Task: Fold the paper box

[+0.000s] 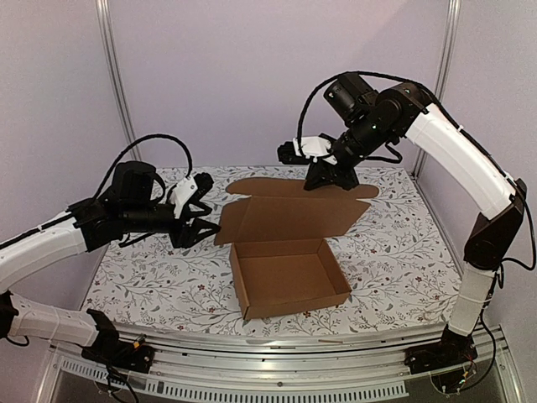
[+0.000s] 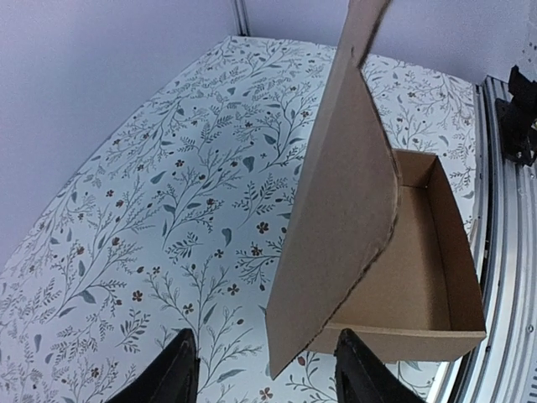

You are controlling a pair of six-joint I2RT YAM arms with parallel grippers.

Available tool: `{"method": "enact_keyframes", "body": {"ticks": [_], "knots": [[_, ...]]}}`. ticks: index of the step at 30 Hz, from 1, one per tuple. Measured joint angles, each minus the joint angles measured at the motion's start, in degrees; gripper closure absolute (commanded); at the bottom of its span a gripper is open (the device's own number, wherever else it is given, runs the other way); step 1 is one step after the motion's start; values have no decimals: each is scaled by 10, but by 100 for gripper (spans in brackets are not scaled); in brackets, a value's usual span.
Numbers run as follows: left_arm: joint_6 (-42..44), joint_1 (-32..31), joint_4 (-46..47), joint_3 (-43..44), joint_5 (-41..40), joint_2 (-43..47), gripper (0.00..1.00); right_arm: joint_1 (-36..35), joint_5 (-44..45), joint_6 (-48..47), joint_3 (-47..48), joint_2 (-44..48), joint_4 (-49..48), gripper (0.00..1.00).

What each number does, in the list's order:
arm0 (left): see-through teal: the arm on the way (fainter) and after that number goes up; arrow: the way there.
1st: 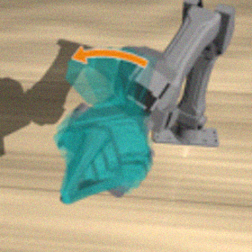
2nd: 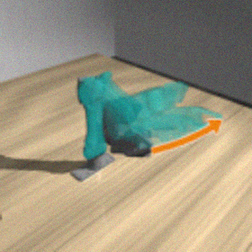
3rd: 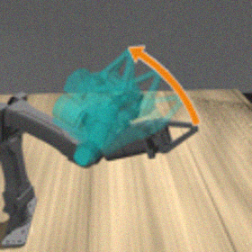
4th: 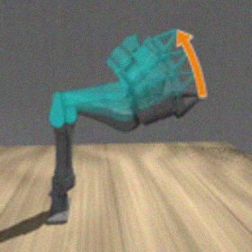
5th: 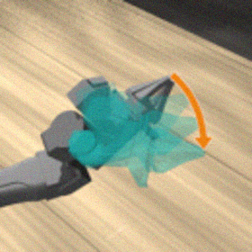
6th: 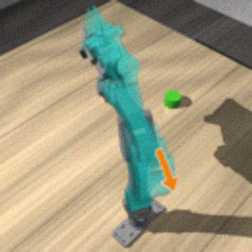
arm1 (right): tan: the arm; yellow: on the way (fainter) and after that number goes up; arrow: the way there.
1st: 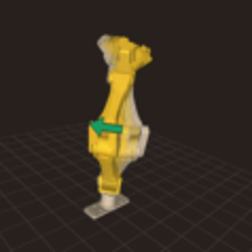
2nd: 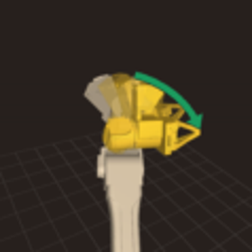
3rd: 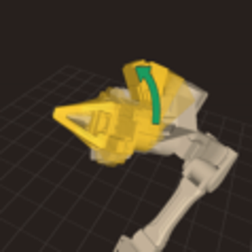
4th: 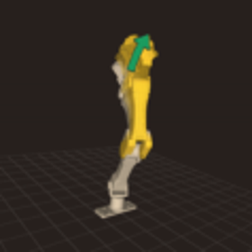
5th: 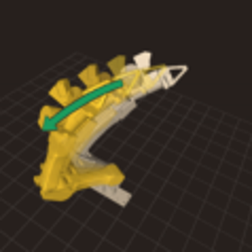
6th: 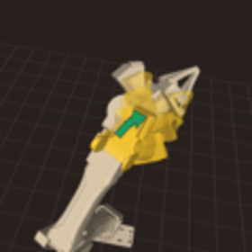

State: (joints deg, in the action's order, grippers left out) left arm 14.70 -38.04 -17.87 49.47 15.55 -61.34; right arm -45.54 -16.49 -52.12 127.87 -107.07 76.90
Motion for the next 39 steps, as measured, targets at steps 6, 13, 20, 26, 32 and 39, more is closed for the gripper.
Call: {"method": "enact_keyframes", "body": {"ticks": [6,13,20,26,32,39], "knots": [[12,0,6,9,34,-21,51,0,-2,6,0,0,0,100],[57,18,-26,10,2,38,50,0,-3,6,0,0,0,100],[55,35,-13,49,-14,-21,47,0,-9,7,0,0,0,100],[47,27,-9,55,39,-57,43,0,-11,18,5,0,1,100],[41,15,14,55,86,-56,43,0,-19,29,18,-3,4,100],[36,-3,18,51,146,-71,37,0,-23,39,27,-11,13,100]]}}
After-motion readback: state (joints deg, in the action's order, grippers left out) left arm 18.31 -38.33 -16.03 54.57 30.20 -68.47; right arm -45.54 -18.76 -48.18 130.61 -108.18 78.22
